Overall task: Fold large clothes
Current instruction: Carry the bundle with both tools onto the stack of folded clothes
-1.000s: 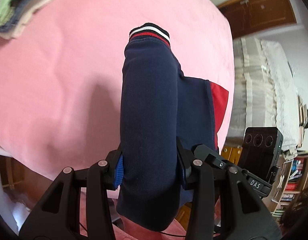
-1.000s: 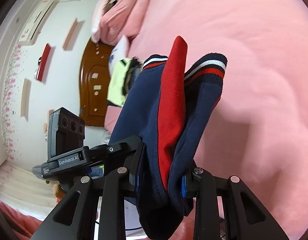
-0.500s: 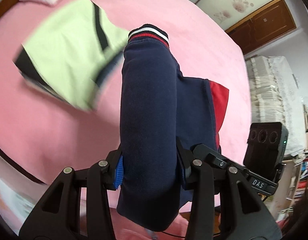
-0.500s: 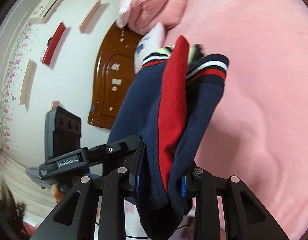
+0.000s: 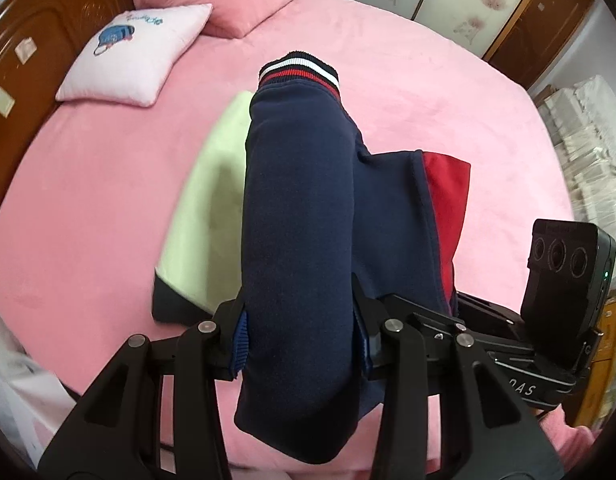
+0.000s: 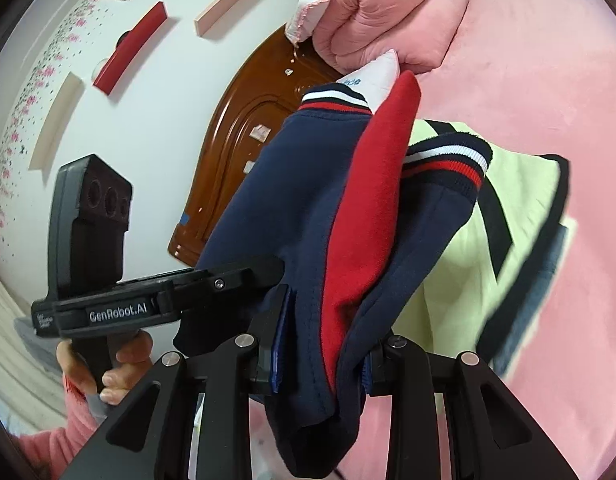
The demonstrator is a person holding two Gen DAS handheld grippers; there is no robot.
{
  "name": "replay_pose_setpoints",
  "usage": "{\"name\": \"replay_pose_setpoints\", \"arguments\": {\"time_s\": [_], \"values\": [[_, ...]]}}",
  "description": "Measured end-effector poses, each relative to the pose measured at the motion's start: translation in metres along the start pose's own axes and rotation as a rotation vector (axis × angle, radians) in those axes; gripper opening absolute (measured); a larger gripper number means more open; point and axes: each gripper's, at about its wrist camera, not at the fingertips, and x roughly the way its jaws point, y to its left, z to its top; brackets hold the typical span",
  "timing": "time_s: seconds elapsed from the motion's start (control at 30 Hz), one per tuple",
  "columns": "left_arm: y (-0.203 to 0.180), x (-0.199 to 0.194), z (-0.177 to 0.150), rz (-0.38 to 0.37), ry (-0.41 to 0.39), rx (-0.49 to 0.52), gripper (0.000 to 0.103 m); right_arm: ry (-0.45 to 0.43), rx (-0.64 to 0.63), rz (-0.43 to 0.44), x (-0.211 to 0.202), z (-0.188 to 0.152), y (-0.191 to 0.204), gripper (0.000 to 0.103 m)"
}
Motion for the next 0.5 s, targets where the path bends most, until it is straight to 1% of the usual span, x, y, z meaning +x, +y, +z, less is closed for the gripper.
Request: {"name": "replay_pose_setpoints", "arguments": {"time_s": [0.03,0.07,0.1,0.13,0.17,0.23,0.27,0.3,0.33,0.37,0.4,0.43,0.47,0.5], "values": [[0.01,0.007,0.004,0.005,-0.003,0.011,0.038,-0.01,0.012,0.003,0.013,0.004,-0.009,0.028],[0.004,0.018,0.005,0.009,-0.004,0.018,0.038,-0.015,0.024,0.008,0.022,0.007,-0.017,0.028],[0.015,0.028,0.011,0.016,-0.002,0.036,0.038,-0.025,0.049,0.016,0.037,0.009,-0.026,0.028],[0.004,0.041,0.01,0.021,-0.002,0.045,0.037,-0.033,0.069,0.019,0.051,0.011,-0.032,0.028],[0.009,0.052,0.014,0.034,-0.004,0.058,0.037,-0.038,0.084,0.011,0.059,0.016,-0.05,0.028],[0.02,0.075,0.015,0.089,-0.003,0.09,0.036,-0.03,0.106,-0.025,0.083,0.018,-0.069,0.028],[0.004,0.091,0.012,0.105,0.001,0.097,0.036,-0.022,0.113,-0.038,0.096,0.021,-0.072,0.028],[0.013,0.102,0.013,0.125,0.012,0.104,0.036,-0.008,0.116,-0.054,0.111,0.024,-0.077,0.027],[0.019,0.11,0.014,0.129,0.02,0.099,0.036,0.009,0.113,-0.072,0.127,0.025,-0.081,0.027],[0.004,0.126,0.005,0.127,0.024,0.093,0.036,0.017,0.114,-0.079,0.138,0.026,-0.085,0.027],[0.007,0.134,0.007,0.115,0.024,0.077,0.036,0.021,0.121,-0.082,0.151,0.026,-0.091,0.028],[-0.002,0.142,0.003,0.107,0.019,0.078,0.036,0.018,0.128,-0.082,0.161,0.028,-0.096,0.028],[0.002,0.142,0.002,0.099,0.009,0.095,0.036,0.008,0.134,-0.083,0.171,0.028,-0.1,0.028],[-0.011,0.136,-0.006,0.097,0.006,0.103,0.036,-0.006,0.131,-0.085,0.179,0.028,-0.102,0.028]]}}
